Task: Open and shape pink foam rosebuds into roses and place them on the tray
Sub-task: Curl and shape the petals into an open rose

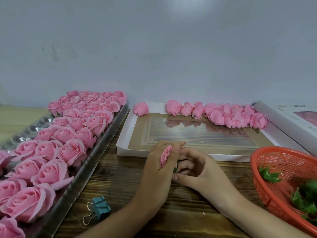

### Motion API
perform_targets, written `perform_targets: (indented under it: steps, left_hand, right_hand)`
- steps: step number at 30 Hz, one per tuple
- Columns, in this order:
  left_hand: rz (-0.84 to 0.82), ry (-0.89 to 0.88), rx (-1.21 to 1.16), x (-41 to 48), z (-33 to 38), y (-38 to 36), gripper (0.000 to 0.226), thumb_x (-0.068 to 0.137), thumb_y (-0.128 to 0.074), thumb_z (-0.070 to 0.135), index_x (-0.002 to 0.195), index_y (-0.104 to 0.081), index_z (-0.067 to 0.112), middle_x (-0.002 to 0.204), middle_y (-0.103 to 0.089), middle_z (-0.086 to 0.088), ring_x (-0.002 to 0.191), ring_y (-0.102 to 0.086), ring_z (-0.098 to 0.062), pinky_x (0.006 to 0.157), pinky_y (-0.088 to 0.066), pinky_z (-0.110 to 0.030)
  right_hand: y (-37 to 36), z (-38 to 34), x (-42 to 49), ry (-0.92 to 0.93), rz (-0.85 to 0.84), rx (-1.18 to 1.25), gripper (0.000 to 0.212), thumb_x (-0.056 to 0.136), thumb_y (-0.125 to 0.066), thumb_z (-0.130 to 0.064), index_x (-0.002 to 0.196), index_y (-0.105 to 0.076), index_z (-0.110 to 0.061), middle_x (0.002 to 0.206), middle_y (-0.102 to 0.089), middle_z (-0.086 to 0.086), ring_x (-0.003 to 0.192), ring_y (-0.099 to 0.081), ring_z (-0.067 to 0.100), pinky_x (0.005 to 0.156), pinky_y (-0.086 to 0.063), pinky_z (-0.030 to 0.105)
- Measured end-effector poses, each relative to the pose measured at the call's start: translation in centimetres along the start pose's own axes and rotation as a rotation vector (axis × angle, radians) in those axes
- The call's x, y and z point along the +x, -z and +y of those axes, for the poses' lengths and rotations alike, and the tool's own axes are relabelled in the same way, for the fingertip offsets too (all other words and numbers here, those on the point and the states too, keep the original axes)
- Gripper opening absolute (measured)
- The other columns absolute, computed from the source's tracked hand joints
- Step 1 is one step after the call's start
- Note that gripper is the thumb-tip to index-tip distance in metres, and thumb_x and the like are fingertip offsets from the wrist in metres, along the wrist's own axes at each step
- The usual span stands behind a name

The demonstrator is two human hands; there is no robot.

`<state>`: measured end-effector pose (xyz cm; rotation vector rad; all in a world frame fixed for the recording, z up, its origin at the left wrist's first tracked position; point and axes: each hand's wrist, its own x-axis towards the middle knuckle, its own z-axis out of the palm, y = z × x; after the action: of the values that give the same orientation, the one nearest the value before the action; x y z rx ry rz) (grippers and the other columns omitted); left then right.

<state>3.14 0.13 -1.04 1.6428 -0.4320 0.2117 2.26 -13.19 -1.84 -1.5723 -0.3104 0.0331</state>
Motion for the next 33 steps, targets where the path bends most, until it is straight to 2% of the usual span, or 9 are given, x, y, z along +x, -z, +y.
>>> perform_targets:
  steps: [4,7,11,15,19,22,24,30,33]
  left_hand:
    - [-0.088,-0.019,0.018,-0.2,0.2,-0.1,0.025,0.094,-0.045,0.03,0.104,-0.067,0.021,0.101,-0.063,0.002,0.1,-0.059,-0.003,0.084,-0.04,-0.009]
    - [-0.104,-0.028,0.044,-0.2,0.1,-0.2,0.023,0.092,-0.046,0.03,0.104,-0.065,0.023,0.103,-0.062,0.004,0.102,-0.058,-0.007,0.086,-0.041,-0.011]
    - [-0.109,-0.04,0.055,-0.2,0.0,-0.2,0.021,0.091,-0.047,0.03,0.105,-0.062,0.025,0.1,-0.062,0.007,0.1,-0.059,-0.008,0.084,-0.042,-0.012]
    - [-0.085,-0.029,0.008,-0.1,0.0,-0.1,0.015,0.092,-0.054,0.027,0.103,-0.062,0.021,0.097,-0.065,0.002,0.094,-0.062,-0.009,0.076,-0.045,-0.011]
    - [-0.04,0.011,-0.079,-0.3,0.1,0.0,0.034,0.077,-0.071,0.039,0.105,-0.06,0.023,0.094,-0.065,0.006,0.087,-0.065,-0.005,0.068,-0.049,-0.009]
    - [-0.018,0.019,-0.034,-0.2,-0.2,0.1,0.05,0.065,-0.077,0.046,0.108,-0.056,0.031,0.095,-0.064,0.013,0.089,-0.064,-0.004,0.072,-0.048,-0.01]
    - [-0.019,0.032,-0.028,-0.2,-0.4,-0.1,0.053,0.061,-0.077,0.045,0.108,-0.055,0.032,0.096,-0.065,0.012,0.09,-0.065,-0.004,0.072,-0.048,-0.01]
    - [-0.063,0.074,-0.005,0.0,-0.8,-0.2,0.027,0.071,-0.078,0.025,0.094,-0.066,0.02,0.09,-0.07,-0.002,0.085,-0.068,-0.014,0.074,-0.055,-0.022]
    - [-0.058,0.106,0.041,0.1,-0.9,-0.2,0.02,0.073,-0.074,0.019,0.091,-0.068,0.016,0.085,-0.071,-0.001,0.08,-0.067,-0.01,0.07,-0.053,-0.018]
  right_hand:
    - [0.1,0.1,0.0,0.091,0.025,-0.175,0.03,0.071,-0.08,0.009,0.096,-0.069,-0.005,0.076,-0.066,0.021,0.067,-0.063,0.023,0.071,-0.055,0.032]
    - [0.0,0.0,-0.1,0.156,0.051,-0.281,0.027,0.073,-0.081,0.006,0.093,-0.069,-0.007,0.08,-0.065,0.021,0.071,-0.064,0.033,0.069,-0.056,0.04]
    - [-0.1,-0.2,-0.2,0.228,0.052,-0.381,0.021,0.074,-0.078,-0.001,0.089,-0.068,-0.012,0.081,-0.062,0.009,0.071,-0.061,0.021,0.063,-0.055,0.034]
    - [-0.1,-0.2,-0.3,0.227,0.05,-0.371,0.025,0.076,-0.078,-0.001,0.092,-0.069,-0.018,0.085,-0.062,0.007,0.074,-0.061,0.022,0.065,-0.055,0.039]
    - [-0.2,-0.3,-0.3,0.195,0.084,-0.326,0.035,0.076,-0.079,0.001,0.102,-0.071,-0.022,0.096,-0.071,-0.002,0.085,-0.066,0.02,0.071,-0.056,0.034]
    - [-0.1,-0.4,-0.2,0.204,0.108,-0.31,0.033,0.077,-0.077,0.003,0.101,-0.072,-0.02,0.093,-0.072,-0.001,0.088,-0.067,0.019,0.076,-0.054,0.035]
    - [0.0,-0.4,-0.1,0.215,0.145,-0.302,0.029,0.076,-0.08,-0.001,0.099,-0.072,-0.017,0.091,-0.07,0.001,0.087,-0.066,0.016,0.077,-0.052,0.029]
    - [0.2,-0.3,-0.5,0.258,0.146,-0.382,0.041,0.072,-0.08,0.004,0.097,-0.071,-0.027,0.092,-0.064,-0.011,0.09,-0.063,0.01,0.074,-0.047,0.015]
    - [-0.1,-0.3,-0.6,0.28,0.134,-0.453,0.05,0.071,-0.078,0.006,0.098,-0.066,-0.035,0.094,-0.064,-0.017,0.092,-0.063,0.011,0.072,-0.052,0.024]
